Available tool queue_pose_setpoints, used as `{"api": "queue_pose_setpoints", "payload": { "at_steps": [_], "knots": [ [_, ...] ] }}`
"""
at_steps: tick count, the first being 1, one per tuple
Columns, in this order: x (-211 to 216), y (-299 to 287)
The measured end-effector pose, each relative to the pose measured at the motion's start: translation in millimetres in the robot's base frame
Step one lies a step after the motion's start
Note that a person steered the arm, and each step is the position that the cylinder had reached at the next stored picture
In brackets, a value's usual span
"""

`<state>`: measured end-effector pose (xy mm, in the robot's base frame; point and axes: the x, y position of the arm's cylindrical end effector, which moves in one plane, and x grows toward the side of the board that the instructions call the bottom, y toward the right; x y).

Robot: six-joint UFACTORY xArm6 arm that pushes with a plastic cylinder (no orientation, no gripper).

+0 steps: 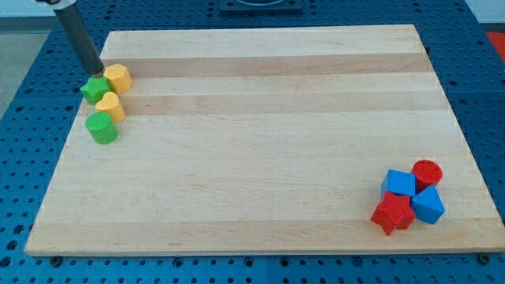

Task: Push the green star into the green circle

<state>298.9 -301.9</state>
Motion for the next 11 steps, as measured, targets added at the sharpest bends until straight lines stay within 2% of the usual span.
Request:
{"api": "queue_pose_setpoints", "payload": {
  "at_steps": [4,9,11],
  "knots": [
    [10.1,2.8],
    [61.5,17.9],
    [87.8,47.2]
  ]
}}
